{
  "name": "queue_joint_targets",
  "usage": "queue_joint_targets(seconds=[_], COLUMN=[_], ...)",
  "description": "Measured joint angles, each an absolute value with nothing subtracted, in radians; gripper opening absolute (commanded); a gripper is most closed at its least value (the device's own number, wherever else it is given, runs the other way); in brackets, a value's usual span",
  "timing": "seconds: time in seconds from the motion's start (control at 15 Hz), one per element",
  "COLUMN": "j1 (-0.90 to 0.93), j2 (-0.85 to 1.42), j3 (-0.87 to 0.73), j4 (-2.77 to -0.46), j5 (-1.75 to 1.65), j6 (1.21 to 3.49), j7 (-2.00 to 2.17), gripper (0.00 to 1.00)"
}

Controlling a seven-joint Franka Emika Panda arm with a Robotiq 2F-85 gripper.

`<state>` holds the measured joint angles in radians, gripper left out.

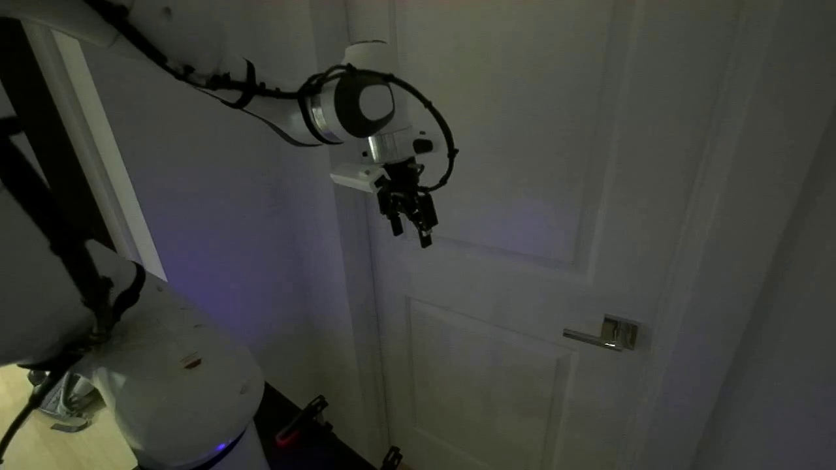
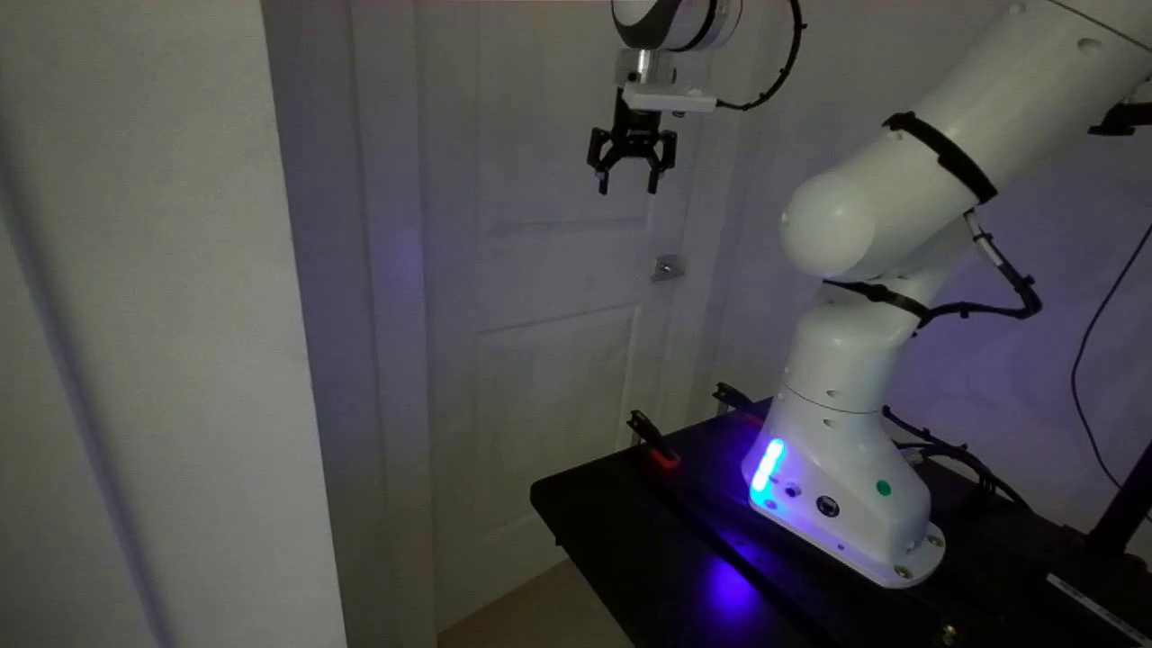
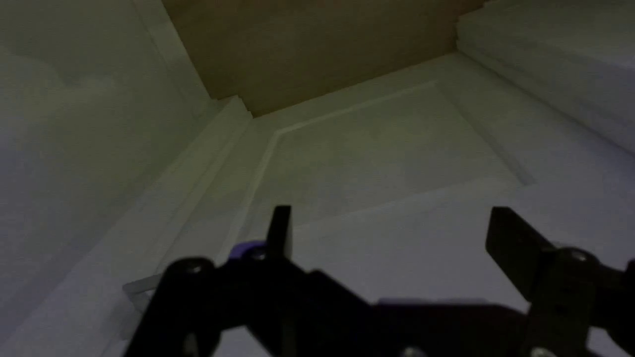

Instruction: Open the door

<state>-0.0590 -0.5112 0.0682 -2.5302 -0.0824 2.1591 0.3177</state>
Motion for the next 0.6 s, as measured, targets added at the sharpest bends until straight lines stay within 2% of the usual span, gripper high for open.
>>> queue_joint_targets(seconds=[0.6], j1=[-0.244], j2=[-0.370], j3=[0.067], j4=[-2.536], j5=[-0.263], j6=[2.351], j7=[0.629], gripper=[1.00])
